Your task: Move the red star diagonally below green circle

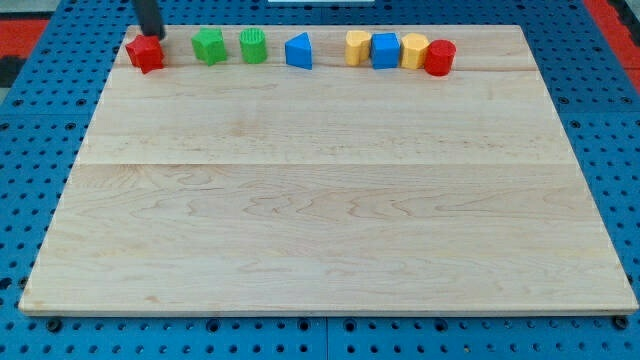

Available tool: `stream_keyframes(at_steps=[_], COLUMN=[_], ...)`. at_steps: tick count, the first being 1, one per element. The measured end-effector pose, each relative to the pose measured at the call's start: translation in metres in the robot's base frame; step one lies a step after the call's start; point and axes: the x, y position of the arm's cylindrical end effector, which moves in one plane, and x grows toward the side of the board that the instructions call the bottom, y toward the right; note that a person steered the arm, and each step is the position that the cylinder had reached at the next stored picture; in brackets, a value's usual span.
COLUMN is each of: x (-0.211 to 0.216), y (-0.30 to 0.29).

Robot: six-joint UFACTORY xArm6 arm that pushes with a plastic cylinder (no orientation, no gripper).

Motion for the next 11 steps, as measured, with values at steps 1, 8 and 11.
stream_keyframes(at_steps=[1, 8, 11], x=[0.015, 0.101, 0.086], y=[-0.025, 0.171, 0.001])
